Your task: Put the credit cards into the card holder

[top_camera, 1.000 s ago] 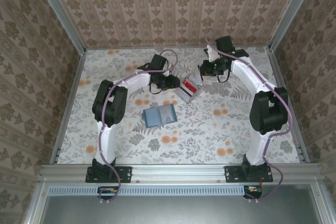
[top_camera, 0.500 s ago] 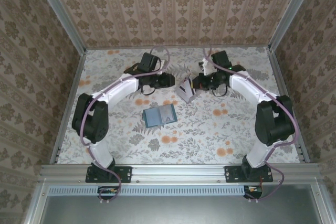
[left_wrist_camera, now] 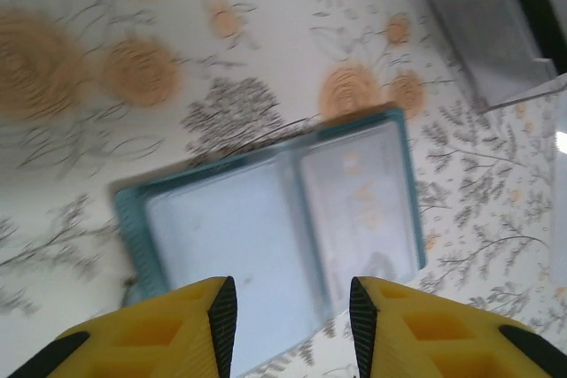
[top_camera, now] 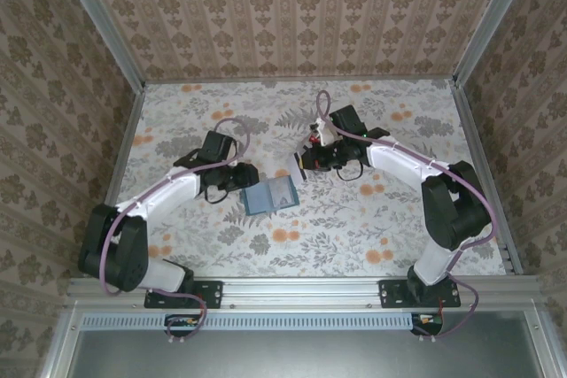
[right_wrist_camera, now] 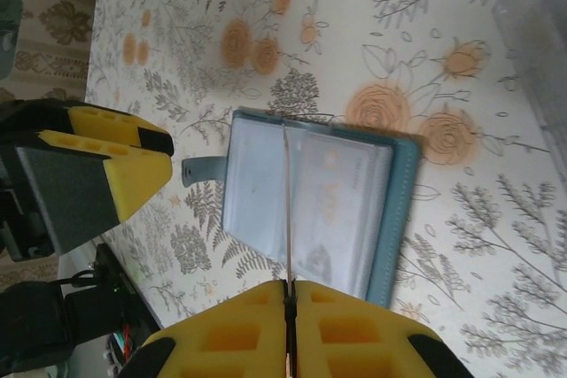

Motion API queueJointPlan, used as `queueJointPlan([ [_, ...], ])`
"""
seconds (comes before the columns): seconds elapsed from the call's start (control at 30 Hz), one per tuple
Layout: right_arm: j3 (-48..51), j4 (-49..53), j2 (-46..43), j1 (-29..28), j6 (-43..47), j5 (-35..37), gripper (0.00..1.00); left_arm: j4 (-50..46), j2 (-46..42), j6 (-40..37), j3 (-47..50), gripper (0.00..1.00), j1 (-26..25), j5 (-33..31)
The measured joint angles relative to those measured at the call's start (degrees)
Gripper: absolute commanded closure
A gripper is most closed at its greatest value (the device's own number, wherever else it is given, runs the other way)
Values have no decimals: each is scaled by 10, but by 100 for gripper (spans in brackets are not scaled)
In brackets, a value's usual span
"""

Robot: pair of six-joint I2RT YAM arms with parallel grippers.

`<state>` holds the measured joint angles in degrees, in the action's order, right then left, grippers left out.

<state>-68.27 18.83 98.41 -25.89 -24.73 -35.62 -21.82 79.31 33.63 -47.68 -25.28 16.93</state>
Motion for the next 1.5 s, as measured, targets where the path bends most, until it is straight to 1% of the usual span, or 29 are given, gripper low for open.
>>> queueJointPlan([
  [0.23,50,-65,0,-43,-35,0,90,-6,-81,25,79,60,10,-21],
  [0.43,72,-119,14,-66,-67,0,90,-11,-96,28,110,60,33,-31],
  [0.7,77,-198,55,-81,-103,-1,90,20,-48,28,130,64,34,-30],
  [0.87,77,-226,79,-81,-118,-5,90,39,-40,28,140,65,34,-28],
  [1.1,77,-230,101,-81,-128,-8,90,61,-17,28,143,68,34,-26],
  [1.3,77,-233,108,-77,-138,-9,90,72,-11,28,143,68,34,-24],
  [1.5,77,-249,144,-75,-156,-25,90,72,16,28,132,69,35,-19],
])
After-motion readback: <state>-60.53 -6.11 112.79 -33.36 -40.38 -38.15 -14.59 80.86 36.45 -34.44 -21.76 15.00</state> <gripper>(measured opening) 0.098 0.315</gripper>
